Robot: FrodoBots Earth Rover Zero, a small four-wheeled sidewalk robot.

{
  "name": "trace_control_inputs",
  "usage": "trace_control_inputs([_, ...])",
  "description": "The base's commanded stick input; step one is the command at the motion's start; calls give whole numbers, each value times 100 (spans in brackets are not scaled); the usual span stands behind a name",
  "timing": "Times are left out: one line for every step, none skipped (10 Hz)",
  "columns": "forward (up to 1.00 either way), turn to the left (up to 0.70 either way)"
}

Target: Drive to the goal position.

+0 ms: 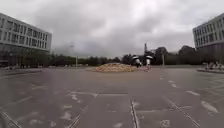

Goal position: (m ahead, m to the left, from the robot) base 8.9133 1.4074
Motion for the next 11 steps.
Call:
trace_control_inputs([70, 0])
trace_control_inputs([70, 0])
trace_control_inputs([70, 0])
trace_control_inputs([70, 0])
trace_control_inputs([70, 0])
trace_control_inputs([70, 0])
trace_control_inputs([70, 0])
trace_control_inputs([70, 0])
trace_control_inputs([70, 0])
trace_control_inputs([70, 0])
trace_control_inputs([70, 0])
